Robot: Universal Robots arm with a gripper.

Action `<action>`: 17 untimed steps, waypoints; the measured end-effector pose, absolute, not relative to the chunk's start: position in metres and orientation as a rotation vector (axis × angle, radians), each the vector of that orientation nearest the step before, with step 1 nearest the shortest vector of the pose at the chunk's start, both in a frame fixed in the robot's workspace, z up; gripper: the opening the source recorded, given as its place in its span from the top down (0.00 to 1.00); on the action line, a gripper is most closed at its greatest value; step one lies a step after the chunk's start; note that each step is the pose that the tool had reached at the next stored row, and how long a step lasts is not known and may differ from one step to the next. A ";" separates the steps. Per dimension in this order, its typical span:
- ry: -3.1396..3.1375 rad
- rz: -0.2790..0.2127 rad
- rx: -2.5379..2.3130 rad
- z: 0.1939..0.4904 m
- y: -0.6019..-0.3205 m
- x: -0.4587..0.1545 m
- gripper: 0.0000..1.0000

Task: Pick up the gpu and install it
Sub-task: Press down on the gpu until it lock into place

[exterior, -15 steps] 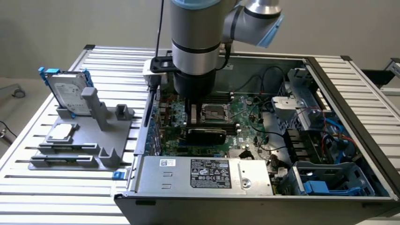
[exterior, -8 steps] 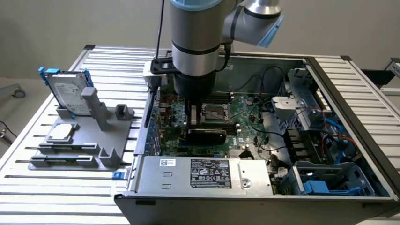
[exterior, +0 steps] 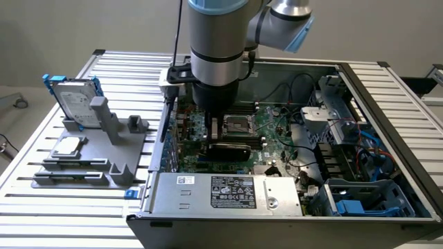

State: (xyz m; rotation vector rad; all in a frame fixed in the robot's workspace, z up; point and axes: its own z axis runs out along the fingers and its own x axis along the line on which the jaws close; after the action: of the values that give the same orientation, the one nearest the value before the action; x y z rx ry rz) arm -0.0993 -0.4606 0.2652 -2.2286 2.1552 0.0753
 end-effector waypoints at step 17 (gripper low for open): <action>2.168 0.106 -2.240 0.281 -0.461 -0.108 0.89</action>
State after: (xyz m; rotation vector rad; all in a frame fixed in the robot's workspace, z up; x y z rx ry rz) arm -0.1084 -0.4605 0.2809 -2.2402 2.1679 0.1058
